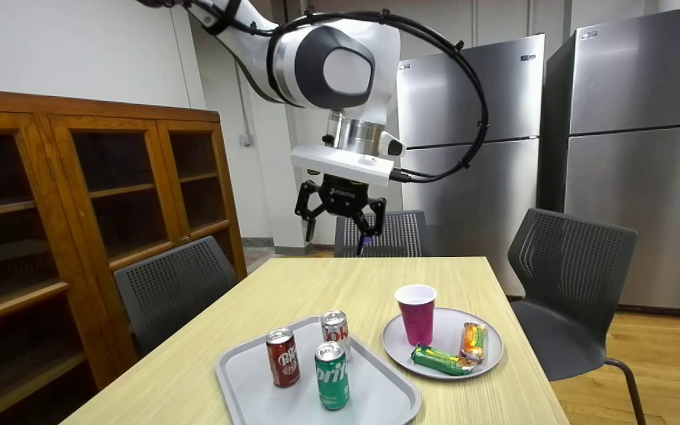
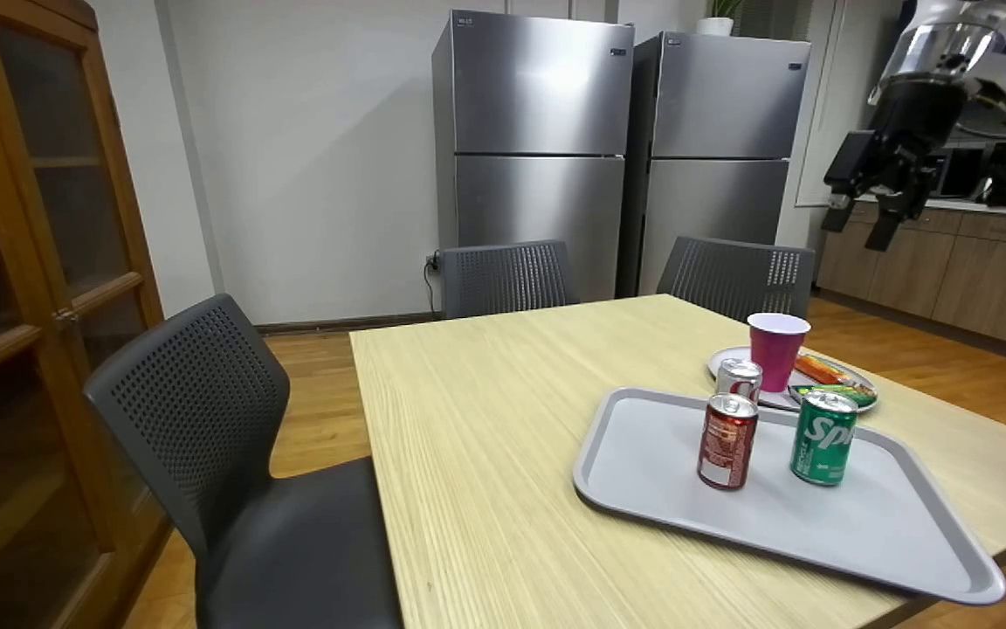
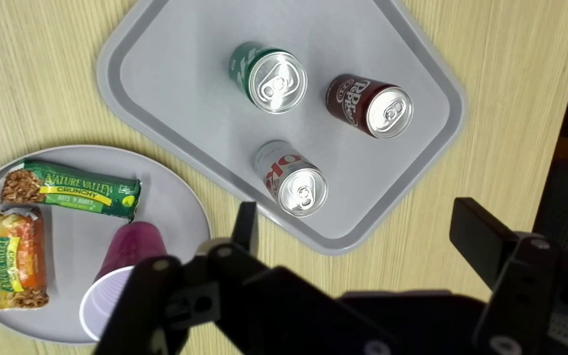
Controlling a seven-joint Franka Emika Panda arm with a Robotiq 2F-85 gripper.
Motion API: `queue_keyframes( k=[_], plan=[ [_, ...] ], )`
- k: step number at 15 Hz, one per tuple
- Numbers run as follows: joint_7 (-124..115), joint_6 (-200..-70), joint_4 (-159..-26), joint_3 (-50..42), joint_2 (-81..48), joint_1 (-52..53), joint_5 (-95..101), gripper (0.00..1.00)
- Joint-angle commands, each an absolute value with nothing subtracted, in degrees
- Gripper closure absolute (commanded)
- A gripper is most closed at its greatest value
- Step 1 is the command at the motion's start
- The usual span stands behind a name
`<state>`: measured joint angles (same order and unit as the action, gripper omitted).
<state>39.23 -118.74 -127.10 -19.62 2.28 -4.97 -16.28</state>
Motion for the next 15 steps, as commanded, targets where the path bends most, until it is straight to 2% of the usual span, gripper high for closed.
queue_keyframes(
  k=[1, 15],
  plan=[
    [40.62, -121.13, -123.16, -16.92, -2.66, -7.74, -18.84, 0.0],
    [40.17, -132.94, -111.85, -9.23, -18.52, -14.21, -22.69, 0.0]
  ],
)
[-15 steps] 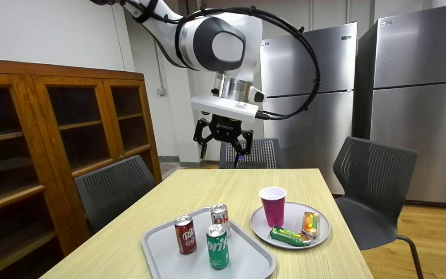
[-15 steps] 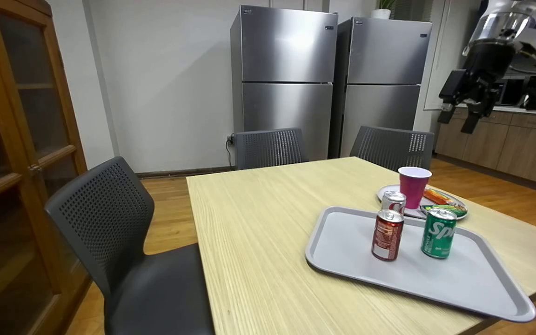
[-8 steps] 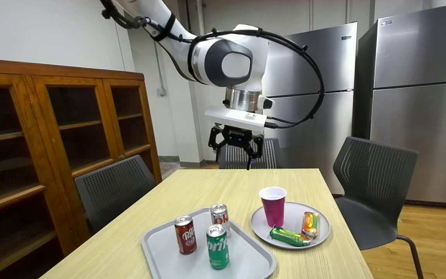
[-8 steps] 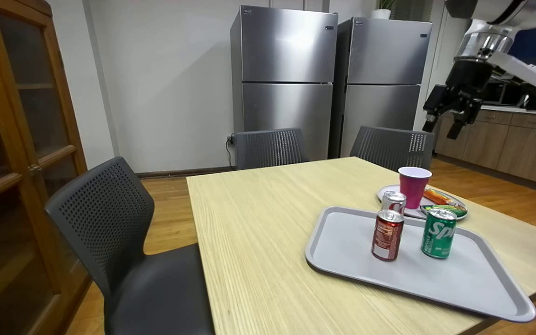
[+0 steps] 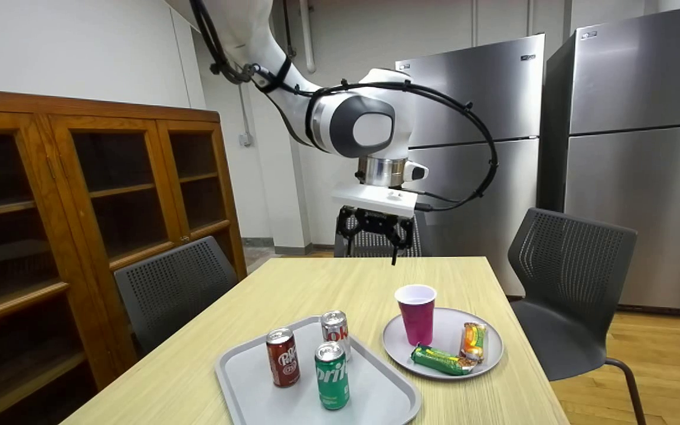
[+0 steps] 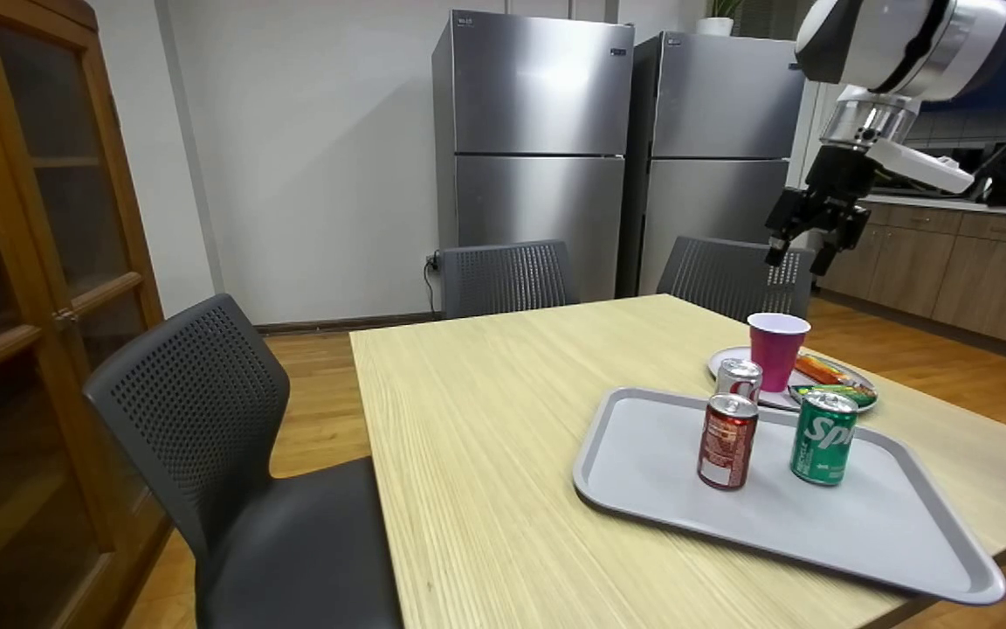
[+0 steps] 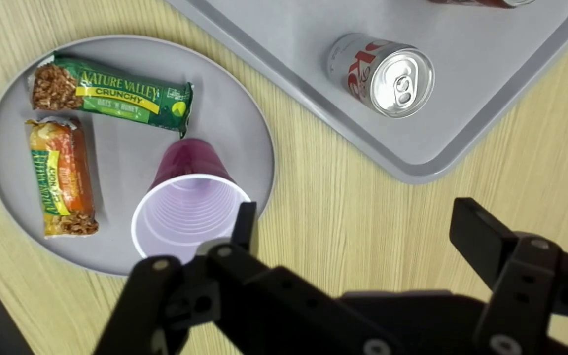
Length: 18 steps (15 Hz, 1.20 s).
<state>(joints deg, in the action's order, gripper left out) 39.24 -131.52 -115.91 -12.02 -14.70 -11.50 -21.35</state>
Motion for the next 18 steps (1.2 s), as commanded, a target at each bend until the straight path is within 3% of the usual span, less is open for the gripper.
queue_keyframes(
  k=[1, 18],
  plan=[
    [40.38, -133.77, -110.97, -8.53, -19.69, -14.8, -22.78, 0.0],
    [36.77, -139.69, -110.15, -6.47, -22.98, -16.23, -19.69, 0.0]
  ],
)
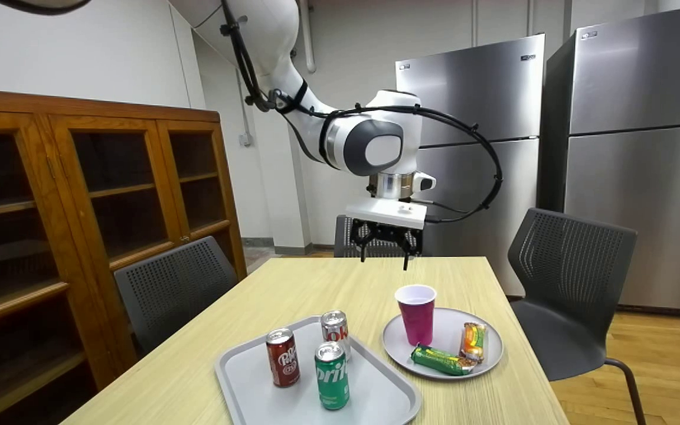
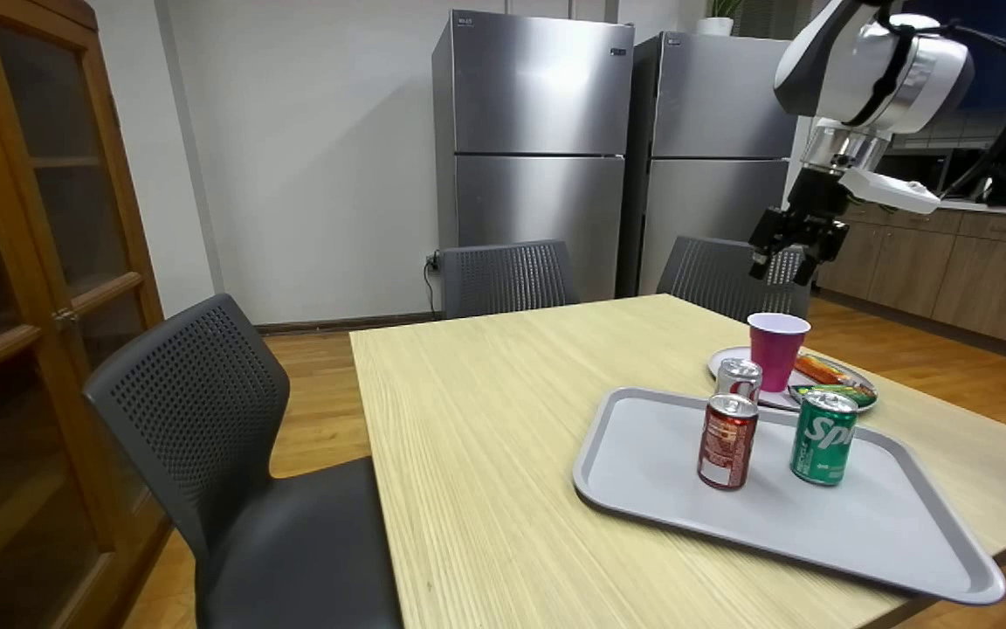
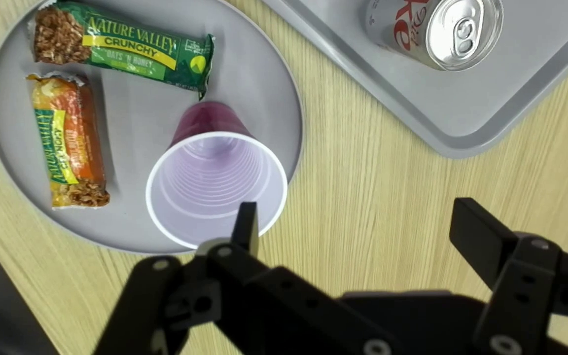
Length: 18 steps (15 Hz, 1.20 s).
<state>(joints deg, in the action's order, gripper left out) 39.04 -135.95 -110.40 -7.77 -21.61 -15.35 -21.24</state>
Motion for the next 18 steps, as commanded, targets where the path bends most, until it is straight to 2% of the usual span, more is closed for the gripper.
queue_keyframes(
  k=[1, 18],
  plan=[
    [36.71, -140.31, -109.79, -6.17, -23.51, -16.47, -19.86, 0.0],
    [27.58, -147.22, -106.58, -4.09, -31.73, -16.71, -11.95, 0.0]
  ],
)
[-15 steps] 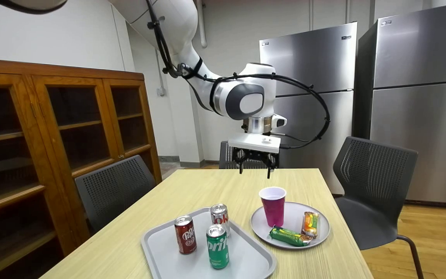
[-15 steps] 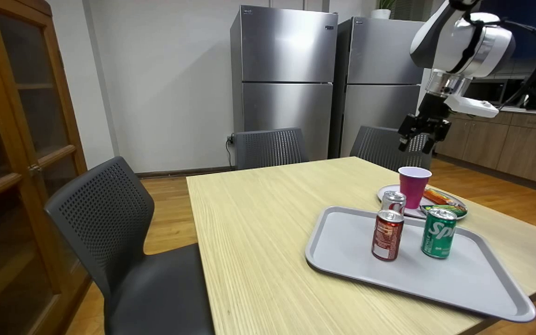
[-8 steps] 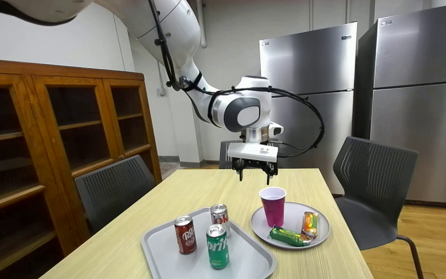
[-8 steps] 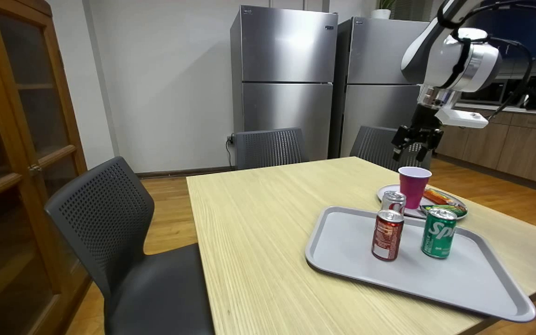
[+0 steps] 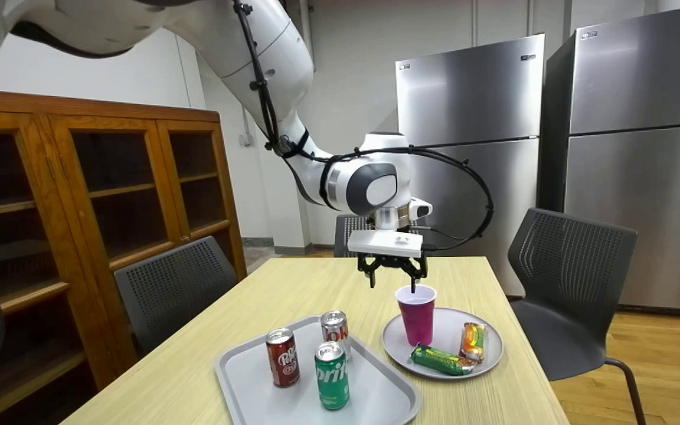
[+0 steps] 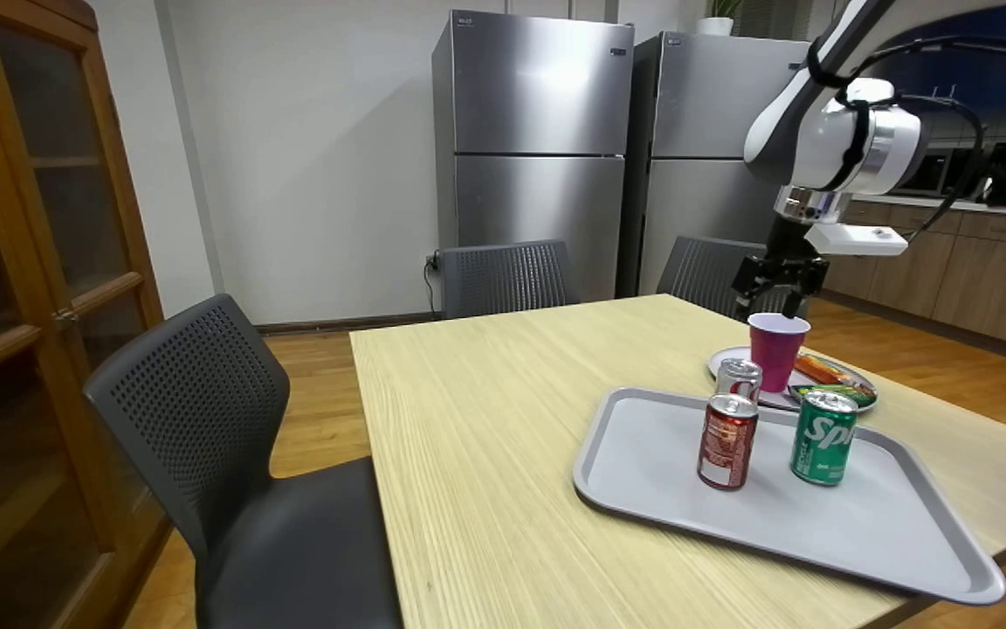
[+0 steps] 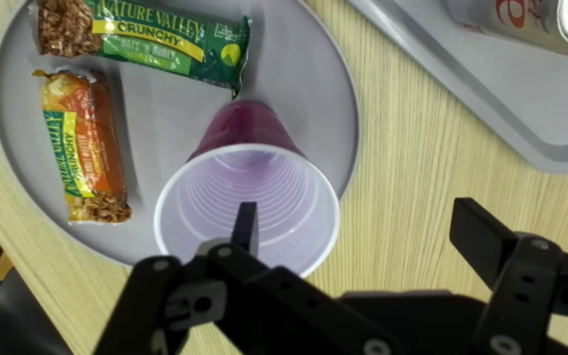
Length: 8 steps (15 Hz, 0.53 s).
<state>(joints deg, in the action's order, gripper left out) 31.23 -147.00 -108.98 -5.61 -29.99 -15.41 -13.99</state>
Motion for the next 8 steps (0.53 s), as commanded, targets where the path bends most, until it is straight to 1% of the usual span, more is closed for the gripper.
queue_keyframes(
  k=[1, 8],
  plan=[
    [27.08, -147.15, -106.19, -3.87, -32.08, -16.88, -11.76, 0.0],
    [25.47, -146.55, -102.74, -3.29, -35.1, -17.11, -11.07, 0.0]
  ],
)
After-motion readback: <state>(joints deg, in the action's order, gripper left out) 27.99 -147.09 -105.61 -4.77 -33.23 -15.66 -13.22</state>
